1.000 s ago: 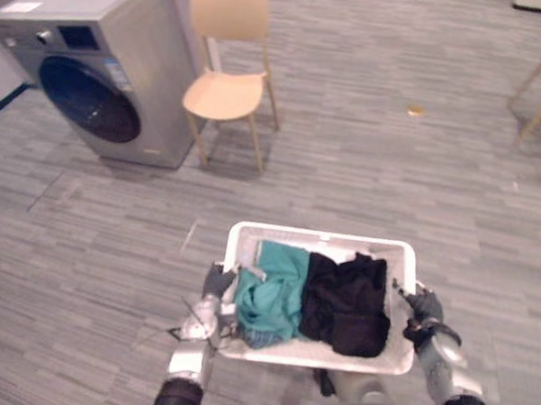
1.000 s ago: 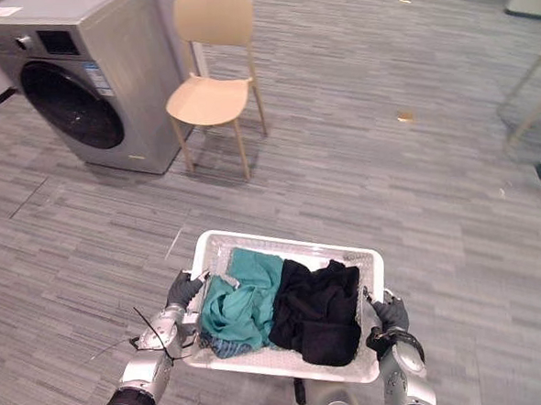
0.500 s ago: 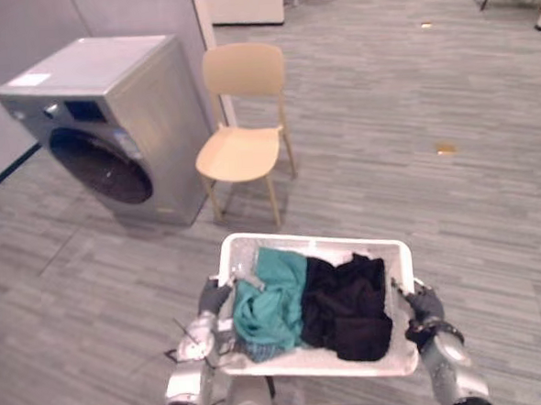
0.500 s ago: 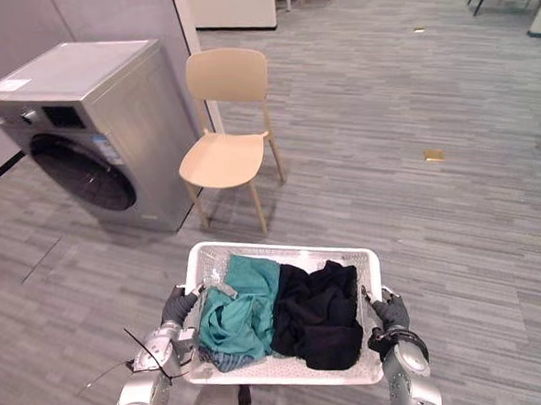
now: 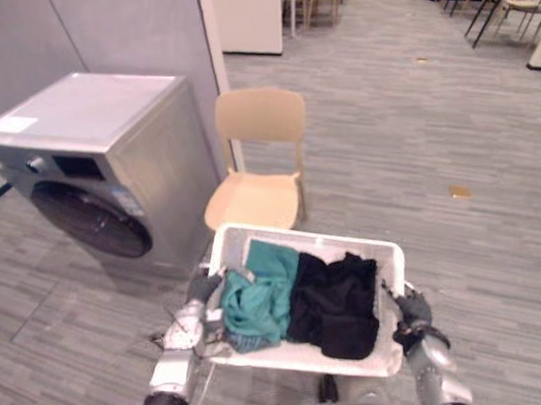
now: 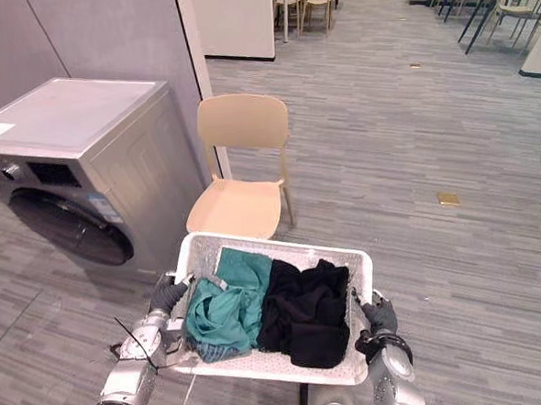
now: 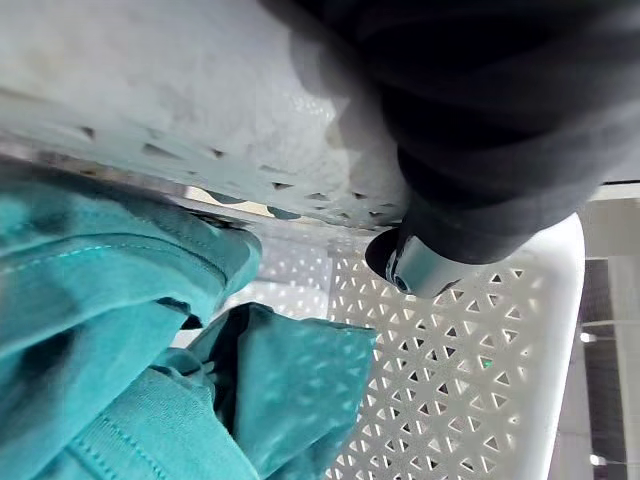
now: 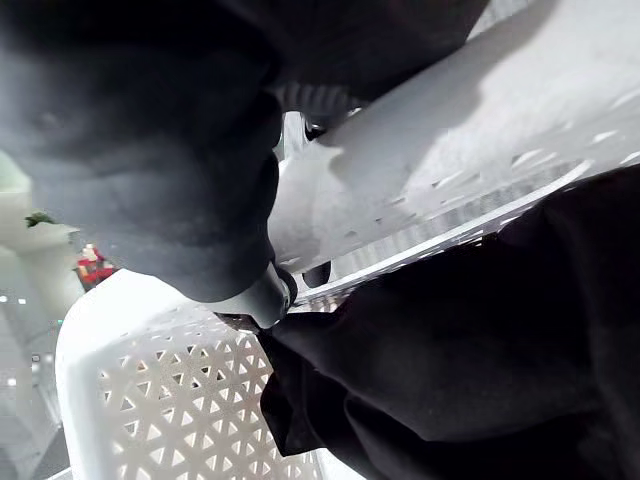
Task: Pick up the laundry basket with both hands and put the clothes into the washing machine.
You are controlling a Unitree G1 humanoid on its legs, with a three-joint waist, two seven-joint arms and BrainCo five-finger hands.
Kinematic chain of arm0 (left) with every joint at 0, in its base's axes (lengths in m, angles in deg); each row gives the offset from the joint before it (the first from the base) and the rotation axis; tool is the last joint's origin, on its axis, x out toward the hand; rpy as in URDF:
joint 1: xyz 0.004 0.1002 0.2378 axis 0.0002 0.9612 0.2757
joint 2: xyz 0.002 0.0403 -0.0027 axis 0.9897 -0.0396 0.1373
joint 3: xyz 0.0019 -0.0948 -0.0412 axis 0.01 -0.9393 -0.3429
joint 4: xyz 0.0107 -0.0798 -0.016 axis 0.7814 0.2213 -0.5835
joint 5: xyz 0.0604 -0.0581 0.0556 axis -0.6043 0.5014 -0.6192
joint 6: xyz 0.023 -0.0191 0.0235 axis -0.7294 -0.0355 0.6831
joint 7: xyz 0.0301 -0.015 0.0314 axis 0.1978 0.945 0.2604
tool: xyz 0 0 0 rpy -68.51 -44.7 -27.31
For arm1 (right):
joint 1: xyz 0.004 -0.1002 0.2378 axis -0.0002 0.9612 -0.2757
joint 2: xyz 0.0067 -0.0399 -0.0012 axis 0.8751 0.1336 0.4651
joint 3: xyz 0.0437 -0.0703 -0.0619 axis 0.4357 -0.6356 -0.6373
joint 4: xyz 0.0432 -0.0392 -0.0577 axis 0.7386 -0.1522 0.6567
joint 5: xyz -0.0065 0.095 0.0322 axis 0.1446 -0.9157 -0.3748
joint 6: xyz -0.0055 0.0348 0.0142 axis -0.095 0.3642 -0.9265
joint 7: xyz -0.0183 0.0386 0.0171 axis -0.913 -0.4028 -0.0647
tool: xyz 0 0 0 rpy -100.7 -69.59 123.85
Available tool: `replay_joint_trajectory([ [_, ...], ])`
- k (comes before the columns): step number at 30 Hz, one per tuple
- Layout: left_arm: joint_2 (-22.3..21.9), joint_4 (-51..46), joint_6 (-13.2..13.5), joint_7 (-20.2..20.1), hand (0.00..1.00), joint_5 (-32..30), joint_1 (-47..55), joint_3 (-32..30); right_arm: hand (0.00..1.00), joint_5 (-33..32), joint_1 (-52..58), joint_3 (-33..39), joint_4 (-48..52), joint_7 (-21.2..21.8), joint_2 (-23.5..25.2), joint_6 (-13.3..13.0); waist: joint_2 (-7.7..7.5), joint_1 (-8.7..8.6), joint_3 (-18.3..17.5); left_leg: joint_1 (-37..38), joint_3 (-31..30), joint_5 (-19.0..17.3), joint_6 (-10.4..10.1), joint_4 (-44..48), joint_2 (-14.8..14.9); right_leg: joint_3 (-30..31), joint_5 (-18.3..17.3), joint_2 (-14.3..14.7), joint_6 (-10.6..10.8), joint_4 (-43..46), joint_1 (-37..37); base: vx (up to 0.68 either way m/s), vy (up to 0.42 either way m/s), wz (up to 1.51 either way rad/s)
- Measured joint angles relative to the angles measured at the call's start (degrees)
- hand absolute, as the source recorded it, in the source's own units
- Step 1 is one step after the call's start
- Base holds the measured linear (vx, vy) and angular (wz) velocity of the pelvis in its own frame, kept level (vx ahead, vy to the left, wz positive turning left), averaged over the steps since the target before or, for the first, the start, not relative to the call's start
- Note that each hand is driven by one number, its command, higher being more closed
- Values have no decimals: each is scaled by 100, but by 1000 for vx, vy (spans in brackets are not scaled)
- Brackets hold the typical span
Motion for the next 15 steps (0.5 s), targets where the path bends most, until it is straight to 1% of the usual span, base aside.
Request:
replay_joint_trajectory([
  [1,-100,1,2,-3,100,-16,-72,9,100,-9,24,52,59,-21,-27,-42,-29,14,-54,129,-176,-326,-74,197,5,255,426,20,-67,-156,102,487,-131,38],
  [2,-149,4,-2,-2,100,-45,-71,28,100,-9,34,69,67,-31,-28,-37,19,16,-81,196,-214,-449,-91,269,78,230,637,78,-136,-113,176,636,-194,41],
  [3,-212,14,-11,-2,100,-89,-70,88,100,-21,96,84,84,-37,-80,-33,111,11,-119,309,-302,-571,-66,393,202,64,774,129,-291,-23,299,542,-166,67],
  [4,-315,14,-21,-12,100,-129,-88,156,100,-101,140,136,81,-40,-127,-31,200,-74,-120,76,-322,-609,-154,1297,413,-212,568,139,-345,35,524,611,-223,90],
  [5,-376,13,-23,-20,100,-129,-88,187,100,-105,204,164,159,-33,-203,-30,288,-85,-120,-445,-319,-392,-327,2666,689,-376,420,218,-403,-26,808,476,-191,77],
  [6,-403,13,-23,-19,100,-128,-88,185,100,-109,241,165,243,-34,-223,-26,342,-74,-115,-732,-333,-125,-349,3374,857,-420,333,284,-449,-32,938,436,-194,36],
  [7,-435,13,-21,-17,100,-126,-88,171,100,-126,285,156,341,-39,-259,-26,424,25,-104,-1238,-345,418,-424,4616,1192,-478,155,392,-602,-50,1240,428,-150,8],
  [8,-439,12,-21,-17,100,-126,-84,172,100,-149,305,135,351,-49,-260,-25,396,50,-86,-1607,-295,402,-405,5443,1417,-508,-7,422,-650,-85,1548,421,-141,5],
  [9,-439,12,-20,-17,100,-126,-78,172,100,-151,321,138,370,-50,-261,-25,365,48,-80,-1750,-247,393,-396,5649,1522,-514,-65,418,-645,-131,1659,383,-125,-2],
  [10,-455,12,-3,-18,100,-125,-67,161,100,-151,347,152,441,-68,-272,-25,355,82,-139,-1948,-73,356,-359,5647,1713,-459,-149,377,-665,-243,1842,282,-85,-13],
  [11,-466,5,15,-17,100,-125,-68,138,100,-151,332,151,463,-84,-293,-25,344,111,-155,-2057,39,326,-310,5471,1799,-358,-180,356,-648,-278,1885,387,-54,-43],
  [12,-457,6,66,-16,100,-117,-62,103,100,-153,276,105,472,-101,-329,-29,312,168,-169,-2116,145,297,-257,4761,1865,-208,-216,261,-602,-374,1941,315,-1,-67],
  [13,-440,13,90,-16,100,-106,-46,73,100,-154,198,57,404,-133,-366,-29,259,206,-196,-2044,160,299,-261,3605,1868,-54,-176,146,-521,-396,1944,389,36,-70],
  [14,-431,26,99,-15,100,-105,-39,52,100,-154,153,34,366,-156,-386,-28,247,205,-190,-1990,139,308,-272,2998,1871,2,-172,107,-506,-388,1946,399,114,-73],
  [15,-430,206,141,-14,100,-97,-42,45,100,-153,-9,-5,83,-165,-464,-28,247,177,-190,-1798,-281,397,-423,1343,1774,182,-184,37,-451,-392,1946,398,149,-54],
])
